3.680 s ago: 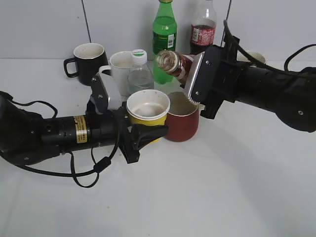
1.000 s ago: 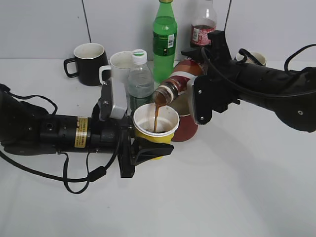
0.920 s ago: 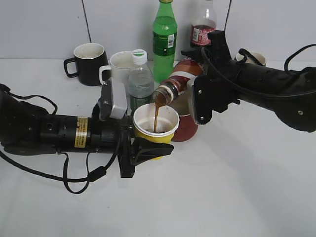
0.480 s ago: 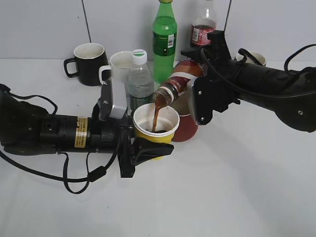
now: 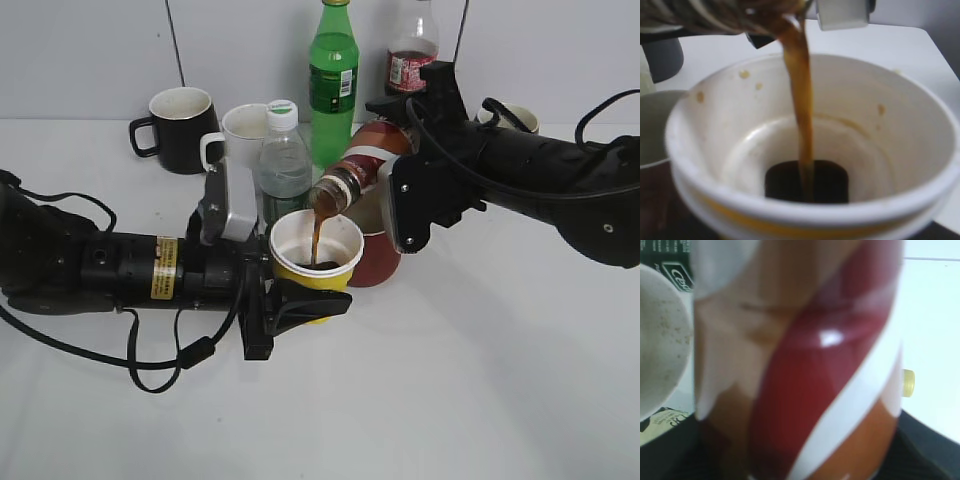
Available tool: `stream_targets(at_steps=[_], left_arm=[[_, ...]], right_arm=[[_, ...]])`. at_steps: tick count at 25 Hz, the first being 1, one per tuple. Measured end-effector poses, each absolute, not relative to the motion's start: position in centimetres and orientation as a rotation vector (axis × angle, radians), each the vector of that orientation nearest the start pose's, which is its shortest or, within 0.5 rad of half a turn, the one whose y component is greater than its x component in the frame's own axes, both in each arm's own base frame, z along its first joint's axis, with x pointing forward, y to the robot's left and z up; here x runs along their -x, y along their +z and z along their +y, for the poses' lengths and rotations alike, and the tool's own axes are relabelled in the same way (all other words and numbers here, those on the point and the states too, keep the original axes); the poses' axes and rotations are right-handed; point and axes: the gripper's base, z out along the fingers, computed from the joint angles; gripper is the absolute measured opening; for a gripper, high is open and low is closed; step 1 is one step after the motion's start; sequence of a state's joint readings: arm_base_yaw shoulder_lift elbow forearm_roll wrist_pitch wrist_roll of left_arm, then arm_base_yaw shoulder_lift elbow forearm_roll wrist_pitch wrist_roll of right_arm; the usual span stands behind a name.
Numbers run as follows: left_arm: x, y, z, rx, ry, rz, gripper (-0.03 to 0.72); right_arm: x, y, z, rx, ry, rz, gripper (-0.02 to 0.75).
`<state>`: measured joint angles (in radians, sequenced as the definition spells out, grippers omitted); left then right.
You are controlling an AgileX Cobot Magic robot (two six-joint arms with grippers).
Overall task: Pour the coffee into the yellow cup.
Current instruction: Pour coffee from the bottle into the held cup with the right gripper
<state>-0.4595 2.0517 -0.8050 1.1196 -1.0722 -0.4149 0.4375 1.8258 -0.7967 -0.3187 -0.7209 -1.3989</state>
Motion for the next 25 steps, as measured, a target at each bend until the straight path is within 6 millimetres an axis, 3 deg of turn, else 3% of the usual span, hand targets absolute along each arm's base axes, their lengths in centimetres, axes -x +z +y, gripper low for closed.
stream_targets(at_steps=[25], left_arm=[[-26.8, 10.84, -21.28, -1.279, -0.987, 1.519, 0.377]], right_arm=[[-31.83, 17.5, 16.98, 1.683, -0.67, 0.797, 0.51]])
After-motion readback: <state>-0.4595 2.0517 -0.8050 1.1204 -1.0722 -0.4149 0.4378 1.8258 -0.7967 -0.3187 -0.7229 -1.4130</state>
